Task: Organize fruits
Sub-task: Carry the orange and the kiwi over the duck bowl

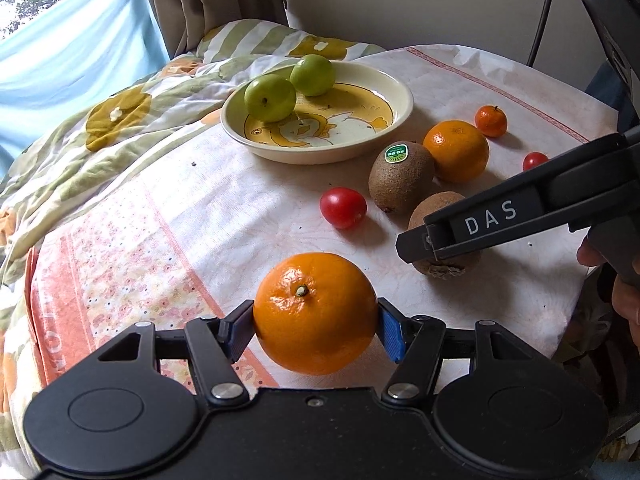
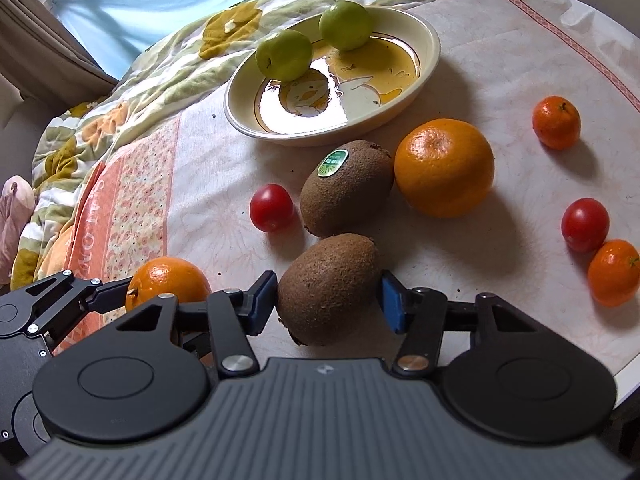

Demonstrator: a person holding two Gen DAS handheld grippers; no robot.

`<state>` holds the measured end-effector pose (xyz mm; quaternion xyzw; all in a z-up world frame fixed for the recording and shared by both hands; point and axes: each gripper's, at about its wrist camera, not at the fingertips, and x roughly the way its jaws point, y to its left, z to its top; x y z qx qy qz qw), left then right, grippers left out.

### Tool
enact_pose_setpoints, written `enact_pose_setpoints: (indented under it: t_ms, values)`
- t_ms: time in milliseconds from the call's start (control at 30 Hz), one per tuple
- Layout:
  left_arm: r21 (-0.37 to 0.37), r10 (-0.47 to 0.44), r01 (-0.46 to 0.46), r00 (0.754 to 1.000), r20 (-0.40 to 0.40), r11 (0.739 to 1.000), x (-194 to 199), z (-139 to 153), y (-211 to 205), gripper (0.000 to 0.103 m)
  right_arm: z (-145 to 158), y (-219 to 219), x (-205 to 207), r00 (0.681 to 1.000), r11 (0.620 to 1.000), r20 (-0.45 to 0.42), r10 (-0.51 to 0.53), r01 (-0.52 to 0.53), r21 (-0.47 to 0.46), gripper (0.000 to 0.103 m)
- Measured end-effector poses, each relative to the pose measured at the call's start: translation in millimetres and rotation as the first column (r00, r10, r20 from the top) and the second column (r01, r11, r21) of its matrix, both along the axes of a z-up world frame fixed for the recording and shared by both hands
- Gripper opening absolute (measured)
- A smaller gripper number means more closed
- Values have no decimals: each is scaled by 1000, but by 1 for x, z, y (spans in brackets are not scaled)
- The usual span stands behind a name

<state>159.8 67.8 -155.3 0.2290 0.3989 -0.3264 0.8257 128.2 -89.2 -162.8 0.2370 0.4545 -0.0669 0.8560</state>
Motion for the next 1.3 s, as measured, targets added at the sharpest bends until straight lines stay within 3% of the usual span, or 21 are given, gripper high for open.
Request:
enact_pose_setpoints:
  t_ms: [267, 733, 1000, 1300]
  values:
    - [-38, 39, -38, 999, 6, 999, -5, 24, 5, 67, 32, -4, -10, 999, 1000, 53, -10, 11, -16, 69]
    - [-147, 139, -127, 988, 72, 981, 5, 97, -9, 67, 115, -41, -18, 982, 995, 188, 17, 2, -100, 69]
    - [-173, 231, -211, 968, 99, 962, 36, 115, -40, 67, 125, -85, 18, 973, 988, 204, 108, -82, -130, 69]
    - [-144, 359, -348, 932, 56, 926, 78, 99, -90, 67, 105, -136, 78, 947, 961, 182, 266, -245, -129, 69]
